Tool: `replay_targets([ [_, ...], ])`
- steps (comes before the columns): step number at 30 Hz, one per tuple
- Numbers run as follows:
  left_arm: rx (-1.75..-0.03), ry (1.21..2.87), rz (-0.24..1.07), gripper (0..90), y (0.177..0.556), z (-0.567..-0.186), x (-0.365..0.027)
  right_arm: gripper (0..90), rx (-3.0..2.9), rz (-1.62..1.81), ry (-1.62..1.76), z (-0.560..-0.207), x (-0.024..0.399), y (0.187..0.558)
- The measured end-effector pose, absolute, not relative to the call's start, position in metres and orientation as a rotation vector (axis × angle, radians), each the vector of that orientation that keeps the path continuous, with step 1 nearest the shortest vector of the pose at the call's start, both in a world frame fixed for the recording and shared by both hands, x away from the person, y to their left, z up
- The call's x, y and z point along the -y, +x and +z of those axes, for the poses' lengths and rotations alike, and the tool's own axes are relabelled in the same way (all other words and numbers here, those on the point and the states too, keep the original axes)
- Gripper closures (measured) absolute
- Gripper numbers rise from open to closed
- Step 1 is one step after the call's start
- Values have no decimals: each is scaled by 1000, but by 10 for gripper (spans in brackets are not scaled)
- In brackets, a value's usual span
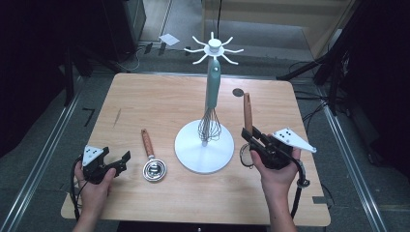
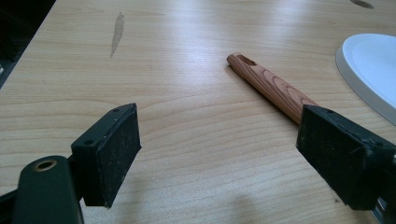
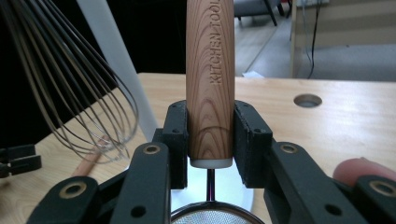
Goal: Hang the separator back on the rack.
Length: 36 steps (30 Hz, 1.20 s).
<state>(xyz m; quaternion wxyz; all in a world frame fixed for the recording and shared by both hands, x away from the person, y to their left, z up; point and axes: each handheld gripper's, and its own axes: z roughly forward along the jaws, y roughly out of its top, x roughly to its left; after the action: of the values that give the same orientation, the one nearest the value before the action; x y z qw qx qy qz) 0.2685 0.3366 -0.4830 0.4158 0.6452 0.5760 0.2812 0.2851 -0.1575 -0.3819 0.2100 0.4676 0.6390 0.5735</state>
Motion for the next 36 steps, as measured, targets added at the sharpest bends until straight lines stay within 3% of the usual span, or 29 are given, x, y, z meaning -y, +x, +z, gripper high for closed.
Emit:
replay_targets([
  [36, -1418, 1635, 708, 148, 268, -483, -334, 705, -1665, 1719, 1042, -329, 141, 272],
])
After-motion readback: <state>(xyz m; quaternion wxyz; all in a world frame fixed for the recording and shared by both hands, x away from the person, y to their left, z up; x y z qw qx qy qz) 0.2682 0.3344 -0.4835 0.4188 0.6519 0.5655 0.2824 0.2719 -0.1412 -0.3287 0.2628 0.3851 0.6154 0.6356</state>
